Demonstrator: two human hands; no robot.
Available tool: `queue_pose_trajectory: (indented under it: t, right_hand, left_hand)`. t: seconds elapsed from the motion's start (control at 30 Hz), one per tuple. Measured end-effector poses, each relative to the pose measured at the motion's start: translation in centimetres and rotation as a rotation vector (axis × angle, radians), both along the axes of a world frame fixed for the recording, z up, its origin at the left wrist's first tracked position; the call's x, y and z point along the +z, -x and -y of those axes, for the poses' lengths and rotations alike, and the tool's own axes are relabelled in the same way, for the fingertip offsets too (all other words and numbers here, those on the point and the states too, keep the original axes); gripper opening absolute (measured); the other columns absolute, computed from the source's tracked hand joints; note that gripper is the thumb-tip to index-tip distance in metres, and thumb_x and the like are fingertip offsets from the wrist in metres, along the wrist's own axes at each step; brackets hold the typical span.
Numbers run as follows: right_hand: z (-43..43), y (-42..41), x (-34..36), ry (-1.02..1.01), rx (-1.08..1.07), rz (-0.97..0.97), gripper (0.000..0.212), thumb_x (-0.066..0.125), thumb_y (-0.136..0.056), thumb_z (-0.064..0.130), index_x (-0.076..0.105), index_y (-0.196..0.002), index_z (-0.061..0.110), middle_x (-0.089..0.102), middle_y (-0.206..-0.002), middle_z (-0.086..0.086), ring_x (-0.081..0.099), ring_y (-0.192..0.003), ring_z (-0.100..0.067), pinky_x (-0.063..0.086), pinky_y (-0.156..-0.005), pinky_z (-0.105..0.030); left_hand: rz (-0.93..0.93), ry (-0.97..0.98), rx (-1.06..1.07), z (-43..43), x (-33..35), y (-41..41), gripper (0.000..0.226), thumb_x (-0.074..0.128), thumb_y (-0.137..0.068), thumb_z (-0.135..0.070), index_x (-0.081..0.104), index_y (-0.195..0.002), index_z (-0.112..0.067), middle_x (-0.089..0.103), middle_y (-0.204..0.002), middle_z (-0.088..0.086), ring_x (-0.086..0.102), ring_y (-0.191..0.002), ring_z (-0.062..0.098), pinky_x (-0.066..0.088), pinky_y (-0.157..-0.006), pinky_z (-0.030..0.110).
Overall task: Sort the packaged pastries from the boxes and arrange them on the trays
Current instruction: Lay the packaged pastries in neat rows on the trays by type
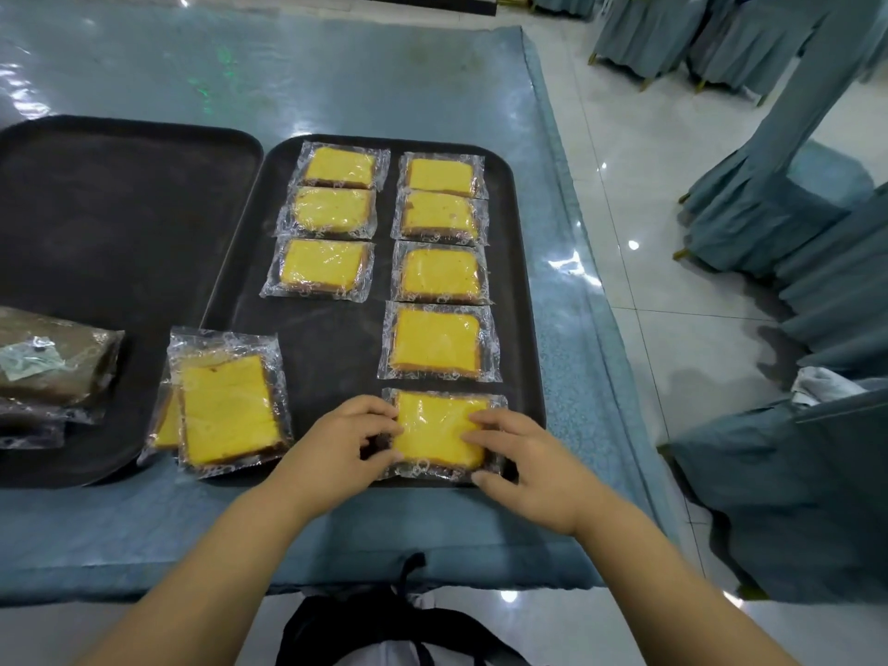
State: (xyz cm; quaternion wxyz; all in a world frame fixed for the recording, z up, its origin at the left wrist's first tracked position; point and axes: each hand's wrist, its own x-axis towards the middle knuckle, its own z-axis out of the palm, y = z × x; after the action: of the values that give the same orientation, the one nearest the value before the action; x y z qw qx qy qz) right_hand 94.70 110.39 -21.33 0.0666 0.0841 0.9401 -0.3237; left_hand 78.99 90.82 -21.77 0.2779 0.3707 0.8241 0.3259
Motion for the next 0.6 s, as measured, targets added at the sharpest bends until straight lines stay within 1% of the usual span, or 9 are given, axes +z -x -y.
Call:
queue_pose_trajectory:
  t: [0.07, 0.13, 0.23, 0.33, 0.37, 0.43, 0.5, 0.6]
  right_hand:
    - [0.2, 0.4, -0.6, -0.068, -0.013, -0.035, 0.045, 0.060, -0.091, 0.032, 0.054, -0.134, 0.018, 0.037, -0.145, 0.009, 0.029, -0.134, -0.006, 0.018, -0.104, -0.009]
    - [0.3, 0.7, -1.3, -0.127, -0.024, -0.069, 0.039, 0.063, -0.090, 0.020, 0.059, -0.128, 0.012, 0.043, -0.143, 0.000, 0.038, -0.132, -0.017, 0.027, -0.103, -0.018]
    - [0.5, 1.0, -2.0, -0.186, -0.029, -0.102, 0.037, 0.071, -0.081, 0.011, 0.066, -0.117, 0.008, 0.054, -0.133, -0.008, 0.050, -0.123, -0.027, 0.041, -0.097, -0.031]
    - [0.7, 1.3, -1.7, -0.259, -0.016, -0.141, 0.039, 0.083, -0.067, 0.010, 0.072, -0.104, 0.008, 0.064, -0.118, -0.010, 0.062, -0.107, -0.031, 0.052, -0.086, -0.039]
    - [0.8, 1.4, -1.5, -0.286, -0.014, -0.155, 0.040, 0.085, -0.063, 0.011, 0.073, -0.101, 0.009, 0.066, -0.113, -0.009, 0.064, -0.102, -0.031, 0.054, -0.083, -0.041]
    - [1.0, 1.5, -1.1, -0.296, -0.046, -0.181, 0.037, 0.085, -0.063, 0.013, 0.073, -0.099, 0.011, 0.067, -0.107, -0.007, 0.064, -0.097, -0.030, 0.057, -0.078, -0.042]
    - [1.2, 2.0, -0.5, -0.270, -0.087, -0.222, 0.031, 0.082, -0.068, 0.014, 0.072, -0.098, 0.012, 0.067, -0.102, -0.005, 0.064, -0.094, -0.029, 0.056, -0.075, -0.041]
    - [1.8, 3.3, 0.4, -0.232, -0.098, -0.279, 0.021, 0.077, -0.073, 0.015, 0.071, -0.094, 0.012, 0.067, -0.095, -0.001, 0.064, -0.088, -0.026, 0.056, -0.071, -0.038]
  left_hand:
    - [-0.043, 0.028, 0.013, -0.4, -0.3, -0.2, 0.031, 0.070, -0.083, -0.019, 0.067, -0.114, -0.019, 0.048, -0.119, -0.021, 0.050, -0.104, -0.001, 0.040, -0.094, 0.013]
    - [-0.093, 0.039, 0.037, -0.8, -0.5, -0.3, 0.031, 0.070, -0.083, -0.016, 0.068, -0.113, -0.016, 0.048, -0.123, -0.014, 0.049, -0.107, 0.004, 0.040, -0.098, 0.020]
    - [-0.129, 0.054, 0.076, -1.2, -0.7, -0.3, 0.031, 0.070, -0.082, -0.015, 0.068, -0.113, -0.015, 0.046, -0.127, -0.010, 0.047, -0.107, 0.005, 0.038, -0.098, 0.018]
    - [-0.143, 0.059, 0.083, -1.1, -0.7, -0.4, 0.032, 0.070, -0.083, -0.016, 0.067, -0.115, -0.016, 0.045, -0.127, -0.009, 0.046, -0.107, 0.005, 0.037, -0.095, 0.016]
    - [-0.152, 0.059, 0.078, -0.9, -0.7, -0.4, 0.032, 0.069, -0.083, -0.017, 0.066, -0.116, -0.017, 0.045, -0.127, -0.010, 0.046, -0.110, 0.005, 0.038, -0.095, 0.017]
    - [-0.176, 0.047, 0.083, -0.3, -0.4, -0.4, 0.032, 0.068, -0.084, -0.021, 0.065, -0.116, -0.020, 0.046, -0.122, -0.012, 0.046, -0.111, 0.005, 0.040, -0.093, 0.019]
    - [-0.202, 0.022, 0.111, 0.5, 0.1, 0.0, 0.028, 0.067, -0.085, -0.024, 0.066, -0.112, -0.022, 0.048, -0.114, -0.016, 0.048, -0.107, 0.005, 0.042, -0.089, 0.020]
    - [-0.259, -0.001, 0.176, 2.0, 0.8, 1.1, 0.023, 0.069, -0.083, -0.023, 0.068, -0.106, -0.021, 0.052, -0.102, -0.016, 0.053, -0.098, 0.008, 0.046, -0.080, 0.020]
